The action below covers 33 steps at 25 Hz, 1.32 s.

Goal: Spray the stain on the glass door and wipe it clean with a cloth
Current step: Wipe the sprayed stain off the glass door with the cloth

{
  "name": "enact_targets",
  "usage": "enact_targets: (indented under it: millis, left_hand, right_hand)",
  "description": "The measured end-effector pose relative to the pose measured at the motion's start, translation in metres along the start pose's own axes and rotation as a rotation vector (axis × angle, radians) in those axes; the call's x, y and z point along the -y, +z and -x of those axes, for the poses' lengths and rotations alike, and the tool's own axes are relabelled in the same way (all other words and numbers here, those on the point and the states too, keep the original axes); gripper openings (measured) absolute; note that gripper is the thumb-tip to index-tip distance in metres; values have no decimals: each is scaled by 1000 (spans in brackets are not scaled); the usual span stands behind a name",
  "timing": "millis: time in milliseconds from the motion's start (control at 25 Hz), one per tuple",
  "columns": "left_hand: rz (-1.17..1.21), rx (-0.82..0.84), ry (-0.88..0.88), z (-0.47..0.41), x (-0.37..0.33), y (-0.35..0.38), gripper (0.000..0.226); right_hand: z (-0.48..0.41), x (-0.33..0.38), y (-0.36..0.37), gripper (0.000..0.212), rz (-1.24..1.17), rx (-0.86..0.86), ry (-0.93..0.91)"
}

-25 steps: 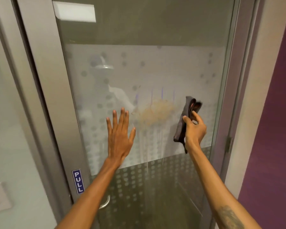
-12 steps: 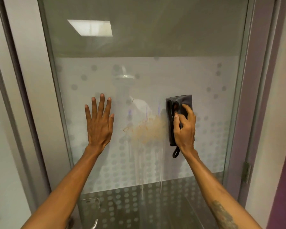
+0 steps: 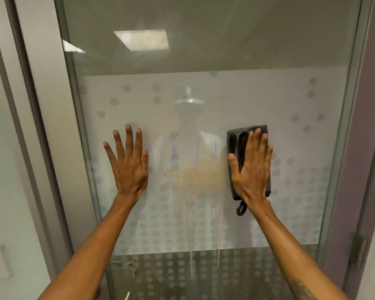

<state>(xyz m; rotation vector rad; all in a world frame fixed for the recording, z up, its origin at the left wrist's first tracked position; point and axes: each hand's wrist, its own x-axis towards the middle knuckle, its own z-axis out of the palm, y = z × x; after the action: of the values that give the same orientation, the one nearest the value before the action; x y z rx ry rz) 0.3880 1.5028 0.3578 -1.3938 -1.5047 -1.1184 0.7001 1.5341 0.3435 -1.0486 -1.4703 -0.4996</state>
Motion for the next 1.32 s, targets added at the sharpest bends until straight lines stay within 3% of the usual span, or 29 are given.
enact_targets:
  millis: [200,440,560,640,800,920,1000,1160,1320]
  left_hand:
    - [10,-1,14,0,1,4,56]
    - [47,-2,26,-1,3,2,56]
    - [47,0,22,-1,5,2,56]
    - [48,6,23,-1,5,3,56]
    - [44,-3,30,-1,6,4,57]
    - [55,-9,35,1,5,6,57]
    - [70,-9,34,-1,5,6,56]
    - [92,-2,41,0,3,1,55]
    - [106,18,16,-2,3,-1,54]
  right_hand:
    - [-22,30,8,71,-48,-54,7]
    - [-21,126,48,69,119,148,-417]
    - [10,101,52,64,228,184,-624]
    - [25,69,47,61,292,153,-667]
    - [20,39,38,62,293,46,-470]
    - [-14,55,32,59,143,-6,-229]
    - [-30,81,36,59,95,-27,-178]
    - [1,115,57,58,148,40,-387]
    - [74,97,67,55,220,189,-702]
